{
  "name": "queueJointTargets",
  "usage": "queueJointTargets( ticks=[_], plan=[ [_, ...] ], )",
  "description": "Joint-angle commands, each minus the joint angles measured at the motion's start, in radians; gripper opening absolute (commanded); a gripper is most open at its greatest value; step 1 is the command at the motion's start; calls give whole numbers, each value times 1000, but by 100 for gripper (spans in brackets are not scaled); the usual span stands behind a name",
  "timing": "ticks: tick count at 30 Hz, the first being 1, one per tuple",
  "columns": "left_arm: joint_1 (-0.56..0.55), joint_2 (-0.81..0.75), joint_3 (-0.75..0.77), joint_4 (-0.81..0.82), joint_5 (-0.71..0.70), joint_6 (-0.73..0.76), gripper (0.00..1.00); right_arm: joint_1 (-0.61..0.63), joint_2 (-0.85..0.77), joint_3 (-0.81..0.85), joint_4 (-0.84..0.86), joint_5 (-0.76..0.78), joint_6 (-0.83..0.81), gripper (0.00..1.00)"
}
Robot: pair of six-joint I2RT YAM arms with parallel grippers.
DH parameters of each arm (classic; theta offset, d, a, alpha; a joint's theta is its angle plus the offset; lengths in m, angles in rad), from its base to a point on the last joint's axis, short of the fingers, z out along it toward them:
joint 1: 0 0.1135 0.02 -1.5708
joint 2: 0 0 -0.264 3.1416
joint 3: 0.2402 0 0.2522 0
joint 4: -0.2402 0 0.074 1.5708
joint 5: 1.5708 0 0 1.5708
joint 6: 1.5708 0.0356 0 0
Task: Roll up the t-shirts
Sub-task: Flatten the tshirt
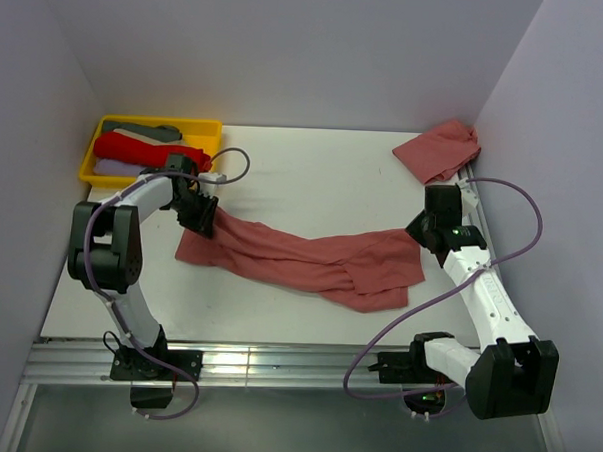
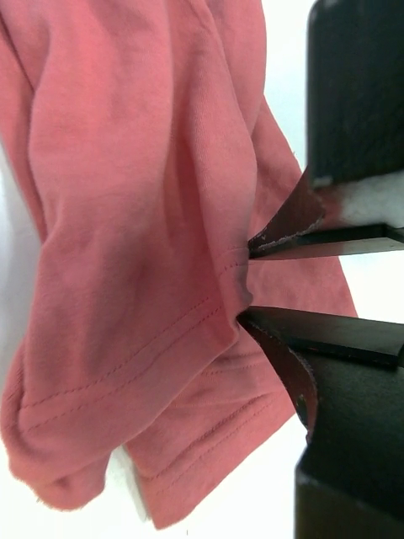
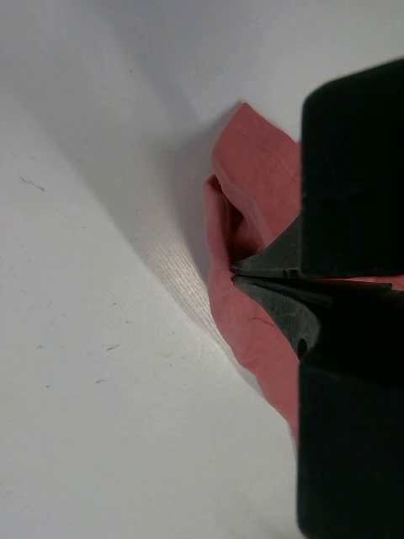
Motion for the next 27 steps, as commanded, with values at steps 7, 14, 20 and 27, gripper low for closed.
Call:
queueJointTargets(
  ticks=[7,14,20,27],
  plan=[
    [-30,-67,-53,39,26,-10,38,-8,-9,-14,26,3,-15,0],
    [-35,-53,-52,68,-11,-22,38,-8,-15,-14,23,0,-18,0],
    [-39,-50,-62,93,-54,-25,38,-8,-18,-18,23,1,-23,0],
    [-41,-54,-81,104,-51,-17,36,-8,-19,-21,26,-3,-20,0]
  ],
)
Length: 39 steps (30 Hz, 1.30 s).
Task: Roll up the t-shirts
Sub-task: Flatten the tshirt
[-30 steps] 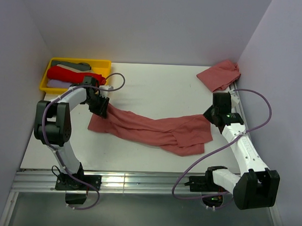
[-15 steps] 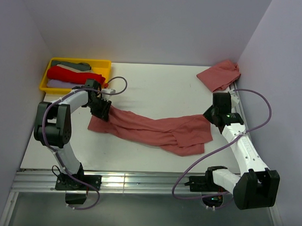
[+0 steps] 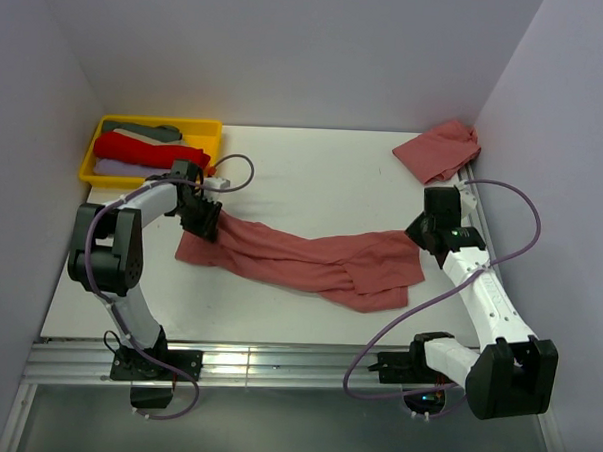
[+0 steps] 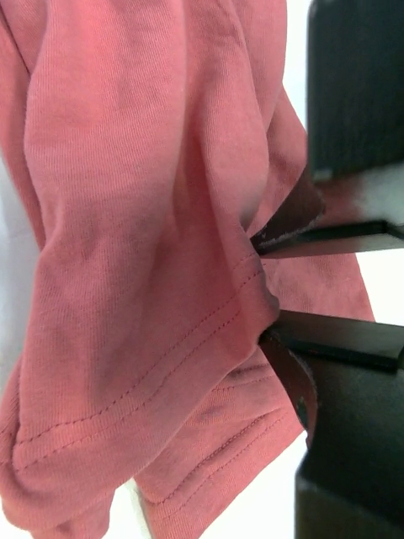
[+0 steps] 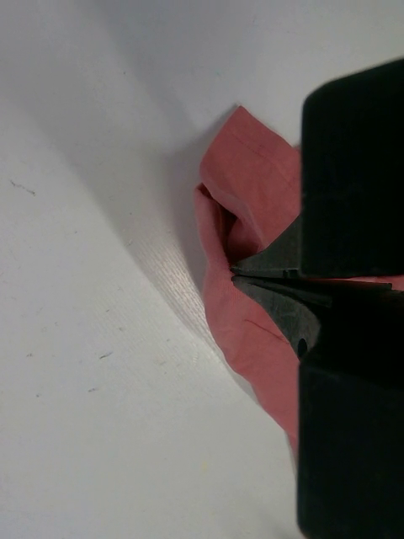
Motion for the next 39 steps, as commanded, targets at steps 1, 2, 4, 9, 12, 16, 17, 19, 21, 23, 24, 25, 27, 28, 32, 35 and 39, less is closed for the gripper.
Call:
queueJointTargets(
  ticks=[1,2,4,9,12,16,17,19,21,23,24,25,27,28,32,35,39],
  plan=[
    [-7,-33,-6,19,-1,-1,34,-8,-18,-7,27,1,-16,0],
    [-9,-32,-7,19,0,-3,34,-8,-18,-7,29,0,-16,0],
    [-10,-32,-9,19,0,-3,31,-8,-19,-10,27,0,-18,0],
    [-15,-67,-6,-7,8,3,16,-8,-21,-3,23,3,-21,0],
    [-15,-105,7,-48,12,14,6,-8,-24,6,13,3,-24,0],
    [-15,-165,42,-124,22,37,0,-8,-44,27,-5,4,-33,0],
    [-15,-193,46,-142,25,49,0,-8,-52,32,-16,3,-35,0],
    [-14,-220,69,-196,25,62,0,-9,-76,46,-25,-5,-39,0],
    [-10,-260,89,-233,28,80,0,-9,-96,61,-43,-20,-39,0],
    [-3,-301,123,-291,29,92,0,-9,-133,90,-57,-31,-41,0],
    [0,-317,137,-308,32,105,0,-9,-145,101,-74,-35,-41,0],
    [5,-332,167,-326,35,111,0,-11,-172,127,-82,-46,-39,0],
    [22,-374,206,-381,37,123,0,-15,-214,157,-111,-55,-39,0],
    [26,-388,249,-401,42,123,0,-17,-228,193,-122,-68,-39,0],
    [78,-450,374,-469,54,128,0,-23,-292,288,-169,-101,-33,0],
    [98,-492,451,-506,57,115,0,-26,-344,366,-200,-115,-25,0],
    [100,-536,499,-549,78,111,0,-25,-383,466,-266,-95,-25,0]
  ],
)
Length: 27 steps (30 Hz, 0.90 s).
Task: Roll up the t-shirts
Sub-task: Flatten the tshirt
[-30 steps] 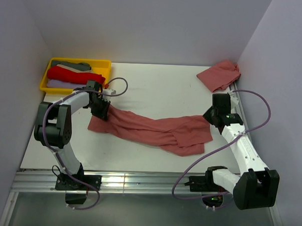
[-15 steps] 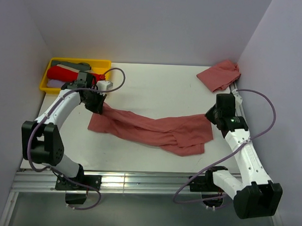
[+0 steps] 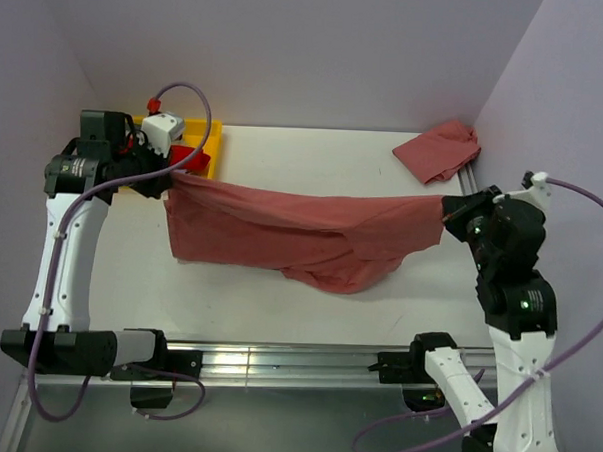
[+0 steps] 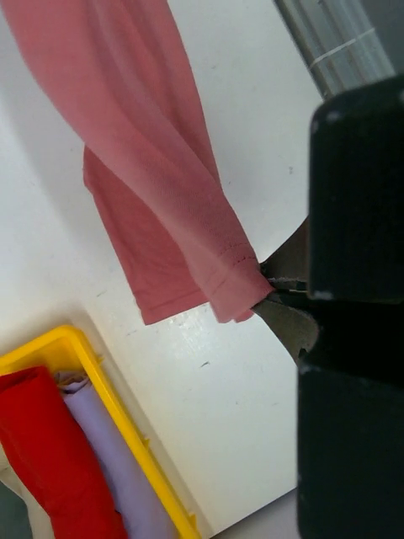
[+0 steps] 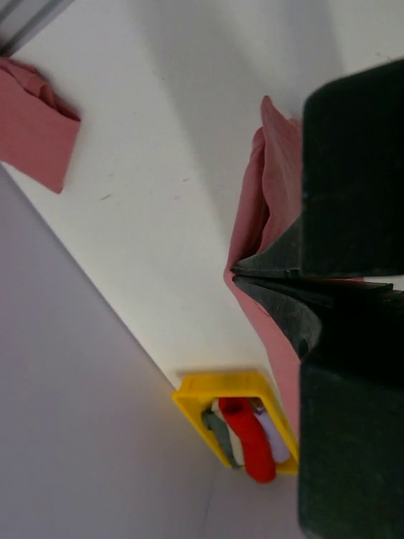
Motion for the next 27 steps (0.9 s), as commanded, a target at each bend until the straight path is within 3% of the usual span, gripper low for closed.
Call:
queueJointTargets(
  ticks=[1,5,11,15,23,27],
  plan=[
    [2,-35,71,-125,51,20,0,-11,-19,122,-70,13,-16,0],
    [4,-28,29,-148,40,73,0,-11,7,156,-110,27,-28,0],
    [4,46,-134,-202,137,190,0,-11,21,51,-80,28,-27,0],
    [4,158,-250,-159,146,225,0,-9,70,-63,-12,28,-27,0],
    [4,413,-301,-52,201,201,0,-11,179,-276,120,42,-30,0],
    [4,457,-356,-3,209,195,6,-14,220,-333,169,38,-33,0]
  ],
)
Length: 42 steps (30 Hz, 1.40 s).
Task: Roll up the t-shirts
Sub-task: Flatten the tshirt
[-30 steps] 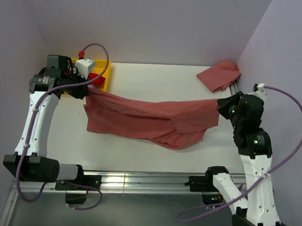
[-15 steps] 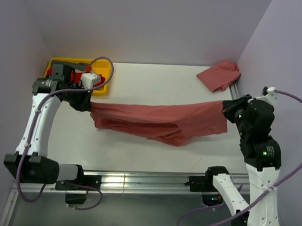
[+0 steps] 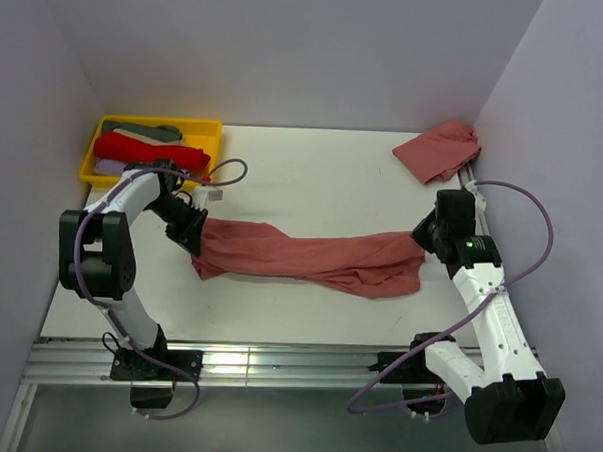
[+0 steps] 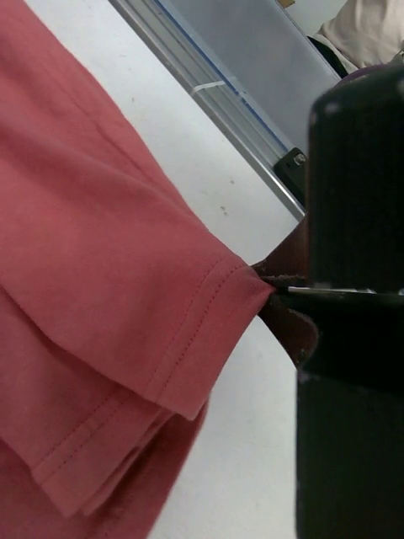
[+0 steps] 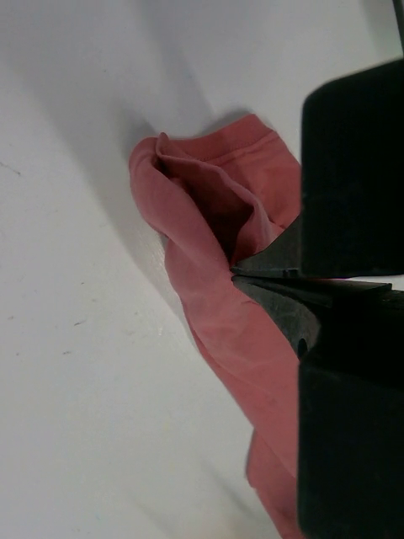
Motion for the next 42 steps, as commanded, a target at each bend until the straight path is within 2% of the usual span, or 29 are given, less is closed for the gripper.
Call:
queueJointTargets(
  ticks=[1,6,12,22,32,37,42],
  plan=[
    [4,8,-45,61,47,7,8,-8,4,-18,113,19,-28,0],
    [4,-2,-106,107,59,-1,20,-8,20,-28,131,22,-34,0],
    [4,-19,-140,136,46,-12,30,-8,21,-42,142,19,-36,0],
    [4,-38,-186,171,23,-28,32,-8,3,-53,136,25,-42,0],
    [4,-88,-207,142,-14,-9,29,-9,-3,-30,113,32,-47,0],
    [4,-93,-226,142,-26,4,20,-8,-6,-25,110,31,-48,0],
    [4,-99,-227,124,-16,7,3,-9,-11,-22,102,31,-50,0]
  ],
)
